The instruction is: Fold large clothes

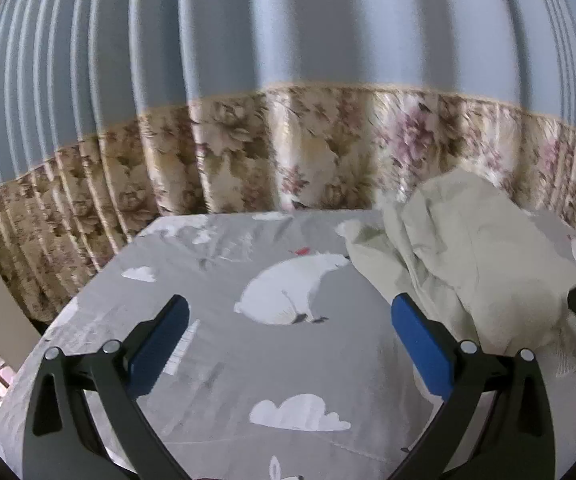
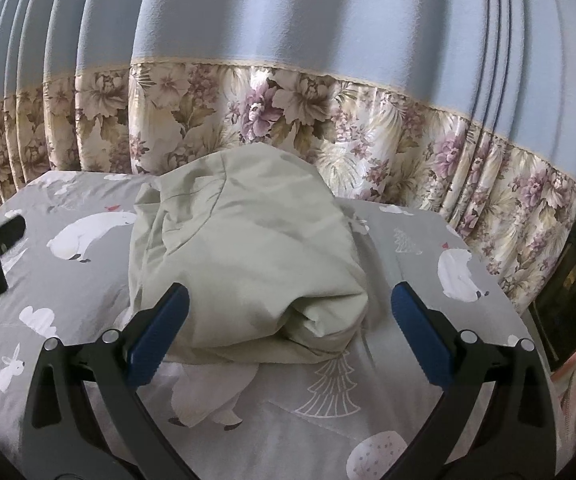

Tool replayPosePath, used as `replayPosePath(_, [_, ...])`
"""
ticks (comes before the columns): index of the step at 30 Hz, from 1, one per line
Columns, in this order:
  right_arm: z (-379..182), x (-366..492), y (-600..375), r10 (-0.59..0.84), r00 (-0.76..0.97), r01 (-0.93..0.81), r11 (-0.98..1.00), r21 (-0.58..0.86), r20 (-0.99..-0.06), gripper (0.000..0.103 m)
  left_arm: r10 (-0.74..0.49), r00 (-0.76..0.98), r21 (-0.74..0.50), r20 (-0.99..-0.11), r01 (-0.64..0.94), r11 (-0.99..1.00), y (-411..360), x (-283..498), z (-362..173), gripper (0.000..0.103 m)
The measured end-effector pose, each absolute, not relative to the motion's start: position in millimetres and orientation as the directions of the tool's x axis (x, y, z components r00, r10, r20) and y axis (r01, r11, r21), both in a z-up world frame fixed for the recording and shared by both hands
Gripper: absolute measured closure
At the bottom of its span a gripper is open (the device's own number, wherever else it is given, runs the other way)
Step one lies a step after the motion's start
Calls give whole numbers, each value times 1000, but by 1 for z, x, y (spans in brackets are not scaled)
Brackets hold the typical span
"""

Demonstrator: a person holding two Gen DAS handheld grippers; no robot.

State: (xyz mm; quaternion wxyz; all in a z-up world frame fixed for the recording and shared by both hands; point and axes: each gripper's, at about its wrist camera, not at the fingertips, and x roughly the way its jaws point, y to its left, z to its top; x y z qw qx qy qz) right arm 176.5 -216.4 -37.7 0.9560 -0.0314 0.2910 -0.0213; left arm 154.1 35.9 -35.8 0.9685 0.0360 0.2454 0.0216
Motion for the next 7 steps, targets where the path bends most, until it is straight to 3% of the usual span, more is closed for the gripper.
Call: replayPosePath(7, [-40,179,-219,-56,831,28,998,-60,-554,3,-25,859,7,-512,33,999,39,162,-49,2])
